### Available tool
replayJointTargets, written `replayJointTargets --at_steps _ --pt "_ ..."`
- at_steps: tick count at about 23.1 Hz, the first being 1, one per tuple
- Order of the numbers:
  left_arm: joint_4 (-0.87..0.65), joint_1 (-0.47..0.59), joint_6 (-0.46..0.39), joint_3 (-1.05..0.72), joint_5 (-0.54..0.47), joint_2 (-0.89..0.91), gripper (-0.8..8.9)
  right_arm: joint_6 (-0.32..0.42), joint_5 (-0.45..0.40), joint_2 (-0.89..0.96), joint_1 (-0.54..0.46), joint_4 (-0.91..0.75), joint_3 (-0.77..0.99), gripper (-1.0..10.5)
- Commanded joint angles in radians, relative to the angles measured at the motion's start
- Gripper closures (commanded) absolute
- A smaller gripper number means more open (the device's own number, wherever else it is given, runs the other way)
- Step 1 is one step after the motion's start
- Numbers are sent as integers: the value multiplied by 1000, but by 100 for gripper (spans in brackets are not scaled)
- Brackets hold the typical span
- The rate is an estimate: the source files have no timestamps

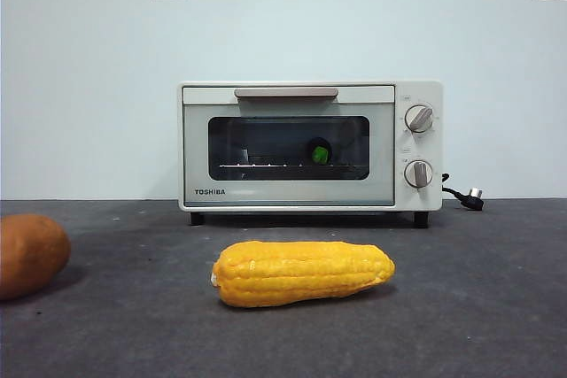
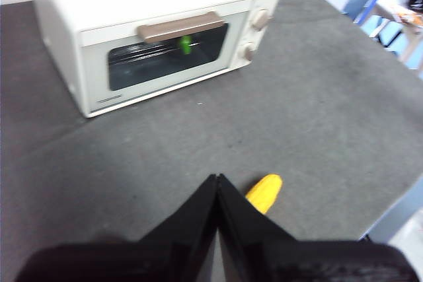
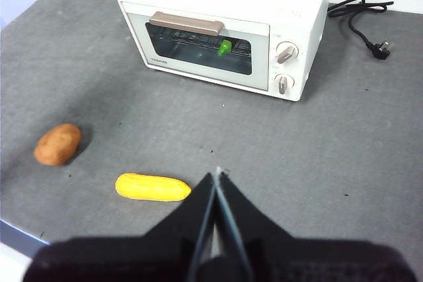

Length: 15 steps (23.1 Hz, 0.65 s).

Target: Take the eggplant from the table,put the eggplant in the oven

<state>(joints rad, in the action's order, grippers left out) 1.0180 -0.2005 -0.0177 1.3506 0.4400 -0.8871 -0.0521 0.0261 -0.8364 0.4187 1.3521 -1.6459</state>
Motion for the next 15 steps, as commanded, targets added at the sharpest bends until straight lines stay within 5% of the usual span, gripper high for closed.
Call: replayJointTargets --at_steps 1,15 --pt "-14 -3 -18 0 12 4 819 3 -1 2 1 21 -1 952" --pt "-17 -3 -18 1 13 3 818 4 -2 -12 1 21 -1 946"
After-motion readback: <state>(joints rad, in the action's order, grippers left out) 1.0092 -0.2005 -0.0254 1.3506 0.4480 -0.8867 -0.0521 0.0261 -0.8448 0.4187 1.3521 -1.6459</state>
